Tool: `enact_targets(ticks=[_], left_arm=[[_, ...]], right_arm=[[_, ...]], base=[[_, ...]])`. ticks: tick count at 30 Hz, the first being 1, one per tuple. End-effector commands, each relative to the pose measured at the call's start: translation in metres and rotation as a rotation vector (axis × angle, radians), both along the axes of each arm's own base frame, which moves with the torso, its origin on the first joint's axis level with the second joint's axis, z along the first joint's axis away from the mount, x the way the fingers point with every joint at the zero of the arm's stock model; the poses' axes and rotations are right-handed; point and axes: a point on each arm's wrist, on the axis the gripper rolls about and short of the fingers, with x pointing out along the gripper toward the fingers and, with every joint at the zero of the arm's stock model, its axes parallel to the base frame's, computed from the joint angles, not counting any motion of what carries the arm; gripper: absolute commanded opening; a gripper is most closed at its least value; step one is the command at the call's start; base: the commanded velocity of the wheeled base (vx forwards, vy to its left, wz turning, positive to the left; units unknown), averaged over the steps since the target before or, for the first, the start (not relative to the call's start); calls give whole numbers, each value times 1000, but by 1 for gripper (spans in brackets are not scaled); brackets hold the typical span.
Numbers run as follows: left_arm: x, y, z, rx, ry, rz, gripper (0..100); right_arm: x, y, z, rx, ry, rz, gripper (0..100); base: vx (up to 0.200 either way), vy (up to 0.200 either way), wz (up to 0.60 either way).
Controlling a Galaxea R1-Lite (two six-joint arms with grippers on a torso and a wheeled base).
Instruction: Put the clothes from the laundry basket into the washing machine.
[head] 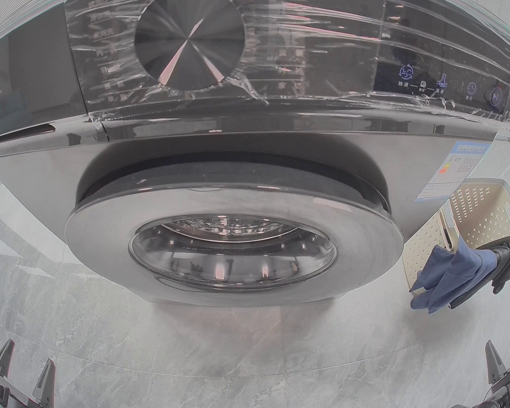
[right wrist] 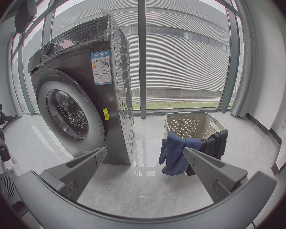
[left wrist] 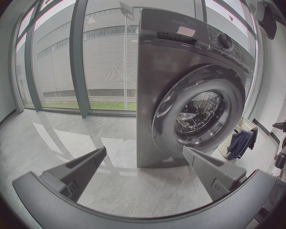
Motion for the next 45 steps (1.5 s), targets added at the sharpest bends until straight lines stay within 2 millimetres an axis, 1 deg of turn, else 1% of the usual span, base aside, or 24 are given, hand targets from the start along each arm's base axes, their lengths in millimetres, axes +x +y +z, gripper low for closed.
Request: enact_targets(ticks=[1, 25, 26, 27, 29, 30, 31, 32, 34, 36, 39, 41, 42, 43, 45], left_arm=[[0, 0, -5, -1, -2, 0, 100], [0, 0, -5, -1, -2, 0, 100], [0, 0, -5, 1, -2, 0, 100], [0, 0, -5, -1, -2, 0, 100], [0, 0, -5, 1, -2, 0, 100], [0, 0, -5, 1, -2, 0, 100], [0, 0, -5, 1, -2, 0, 100], [0, 0, -5, 1, -2, 0, 100], [0, 0, -5, 1, -2, 0, 100], [0, 0, -5, 1, -2, 0, 100], [0, 0, -5, 1, -2, 0, 100], [0, 0, -5, -1, -2, 0, 100], [0, 0, -5, -1, -2, 0, 100], [0, 0, -5, -1, -2, 0, 100], [0, 0, -5, 1, -2, 0, 100]], right_arm=[[0, 0, -5, 0, 1, 3, 100], [0, 0, -5, 15, -4, 3, 100], [0, 0, -3, 14, -14, 8, 100], [-2, 0, 4, 12, -56, 8, 100], [-10, 0, 31, 9, -175, 7, 100], [-13, 0, 41, 7, -194, 10, 100], [-13, 0, 41, 7, -194, 10, 100], [-6, 0, 50, 6, -137, 28, 100], [5, 1, 48, 10, -35, 81, 100], [21, 2, 43, 22, 99, 157, 100], [44, 5, 44, 71, 266, 219, 100], [58, 7, 49, 82, 325, 281, 100], [60, 7, 49, 84, 327, 287, 100], [75, 10, 52, 83, 378, 314, 100], [91, 13, 54, 72, 384, 343, 100]], base=[[0, 0, 0], [0, 0, 0], [0, 0, 0], [0, 0, 0], [0, 0, 0], [0, 0, 0], [0, 0, 0], [0, 0, 0], [0, 0, 0], [0, 0, 0], [0, 0, 0], [0, 0, 0], [0, 0, 0], [0, 0, 0], [0, 0, 0]])
